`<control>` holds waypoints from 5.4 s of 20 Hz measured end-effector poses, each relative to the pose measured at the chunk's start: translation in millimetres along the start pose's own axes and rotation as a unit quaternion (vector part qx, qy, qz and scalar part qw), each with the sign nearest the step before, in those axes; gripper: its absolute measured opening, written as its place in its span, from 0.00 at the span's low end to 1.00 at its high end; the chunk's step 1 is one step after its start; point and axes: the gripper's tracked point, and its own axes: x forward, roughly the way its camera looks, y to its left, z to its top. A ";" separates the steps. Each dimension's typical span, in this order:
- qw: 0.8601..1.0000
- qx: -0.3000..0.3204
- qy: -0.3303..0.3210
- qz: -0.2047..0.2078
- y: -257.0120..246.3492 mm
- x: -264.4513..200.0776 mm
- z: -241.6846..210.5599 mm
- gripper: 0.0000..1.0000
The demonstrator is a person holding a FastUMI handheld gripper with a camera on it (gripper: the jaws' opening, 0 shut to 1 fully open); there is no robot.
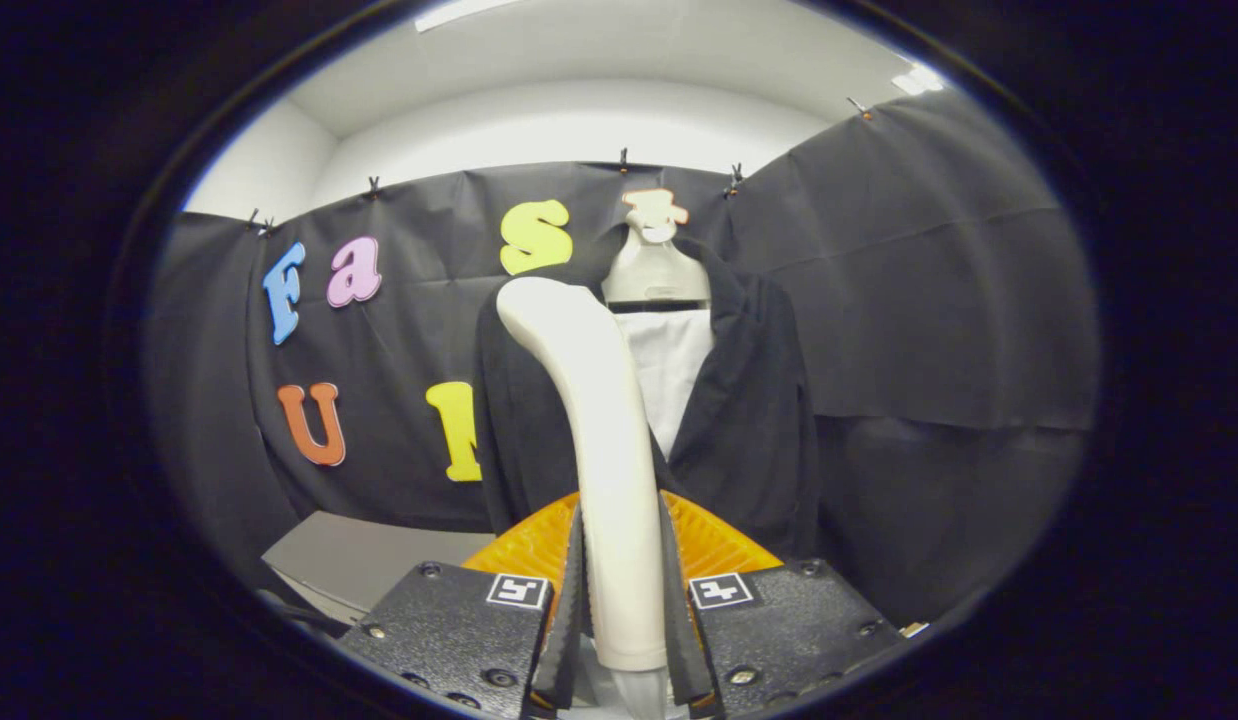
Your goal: Iron the clothes twice with a garment steamer, once on the left side and once on the right side.
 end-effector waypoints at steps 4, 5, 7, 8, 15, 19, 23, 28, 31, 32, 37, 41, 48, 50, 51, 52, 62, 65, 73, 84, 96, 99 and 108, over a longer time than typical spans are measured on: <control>1.000 -0.018 0.011 -0.003 10.1 26.1 -10.0 0.38; 1.000 -0.023 0.014 -0.006 11.2 31.2 -12.8 0.38; 0.999 -0.021 0.026 -0.012 9.7 39.4 -20.7 0.38; 0.999 -0.016 0.032 -0.013 7.6 40.4 -25.5 0.38; 0.997 -0.010 0.068 -0.029 -12.0 42.8 -65.3 0.38; 0.995 -0.014 0.090 -0.036 -12.9 40.8 -92.2 0.38; 0.994 -0.017 0.104 -0.039 -16.7 40.9 -111.3 0.38; 0.991 -0.021 0.125 -0.044 -19.9 41.3 -136.7 0.38; 0.988 -0.018 0.147 -0.045 -21.5 43.0 -157.7 0.38; 0.987 -0.016 0.154 -0.044 -21.6 43.9 -164.3 0.38; 0.983 -0.013 0.178 -0.052 -27.1 49.5 -189.9 0.38; 0.979 -0.014 0.196 -0.058 -34.4 50.4 -209.6 0.38; 0.971 -0.016 0.230 -0.064 -38.4 50.4 -247.0 0.38; 0.968 -0.018 0.240 -0.066 -41.1 51.0 -257.7 0.38; 0.967 -0.018 0.246 -0.067 -41.4 51.0 -263.6 0.38; 0.965 -0.016 0.252 -0.068 -41.7 48.8 -272.0 0.38; 0.949 -0.016 0.304 -0.079 -49.1 45.1 -328.5 0.38; 0.946 -0.015 0.314 -0.080 -50.8 42.7 -341.2 0.38; 0.943 0.000 0.324 -0.081 -54.9 22.9 -357.9 0.38; 0.938 0.085 0.307 -0.133 -134.5 -62.9 -336.7 0.38; 0.966 0.101 0.194 -0.139 -220.9 -49.3 -187.1 0.38; 0.976 0.089 0.163 -0.115 -221.4 -21.2 -133.6 0.38; 0.993 0.065 0.071 -0.065 -199.0 52.6 8.8 0.38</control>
